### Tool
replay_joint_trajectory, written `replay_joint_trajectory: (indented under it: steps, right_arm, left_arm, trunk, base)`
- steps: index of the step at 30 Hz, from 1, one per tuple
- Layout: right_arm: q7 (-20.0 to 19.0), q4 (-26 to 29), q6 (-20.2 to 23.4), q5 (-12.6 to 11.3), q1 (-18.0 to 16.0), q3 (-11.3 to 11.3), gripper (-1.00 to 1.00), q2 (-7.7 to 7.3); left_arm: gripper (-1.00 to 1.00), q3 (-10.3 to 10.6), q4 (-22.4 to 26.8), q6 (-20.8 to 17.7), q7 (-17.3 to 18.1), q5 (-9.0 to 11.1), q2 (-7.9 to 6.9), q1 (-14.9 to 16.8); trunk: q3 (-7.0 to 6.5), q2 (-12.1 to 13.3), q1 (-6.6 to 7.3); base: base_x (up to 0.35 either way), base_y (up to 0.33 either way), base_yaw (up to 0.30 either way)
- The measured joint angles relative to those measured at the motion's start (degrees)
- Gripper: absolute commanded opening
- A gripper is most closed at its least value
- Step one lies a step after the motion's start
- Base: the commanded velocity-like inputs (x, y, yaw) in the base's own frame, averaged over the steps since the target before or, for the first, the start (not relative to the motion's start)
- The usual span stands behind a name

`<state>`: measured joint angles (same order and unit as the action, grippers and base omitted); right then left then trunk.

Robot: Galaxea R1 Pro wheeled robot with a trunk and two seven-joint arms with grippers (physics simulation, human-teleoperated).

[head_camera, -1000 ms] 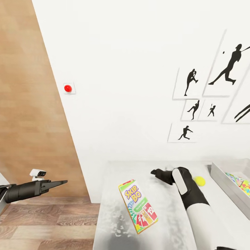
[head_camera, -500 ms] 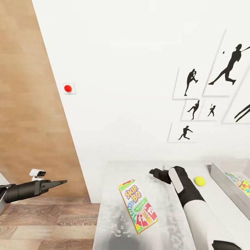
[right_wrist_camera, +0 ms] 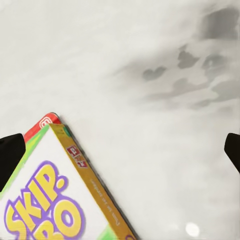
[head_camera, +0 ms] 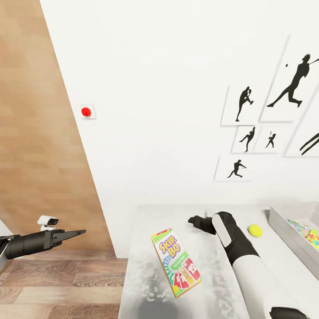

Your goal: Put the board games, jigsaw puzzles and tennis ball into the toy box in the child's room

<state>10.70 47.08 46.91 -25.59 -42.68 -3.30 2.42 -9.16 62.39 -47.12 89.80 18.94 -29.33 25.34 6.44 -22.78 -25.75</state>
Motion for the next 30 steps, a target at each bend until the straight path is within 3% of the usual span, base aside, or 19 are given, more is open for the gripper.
replay_joint_trajectory:
  steps: [6,24,30]
  right_arm:
    - [-0.18,-0.17,0.08,0.01,0.00,1.41,1.00,-0.06]
    - [-0.36,-0.38,0.31,-0.01,-0.01,2.27,1.00,-0.06]
    - [-0.49,-0.38,0.41,-0.11,-0.01,5.34,1.00,-0.02]
  left_arm:
    - [1.00,0.00,0.00,0.00,0.00,-0.05,0.00,0.00]
    - [1.00,0.00,0.00,0.00,0.00,-0.06,0.00,0.01]
    - [1.00,0.00,0.00,0.00,0.00,-0.05,0.00,0.02]
  trunk:
    - [0.51,0.00,0.00]
    - [2.19,0.00,0.00]
    - [2.75,-0.01,0.00]
  base:
    - [0.000,0.000,0.000]
    - [0.000,0.000,0.000]
    - [0.000,0.000,0.000]
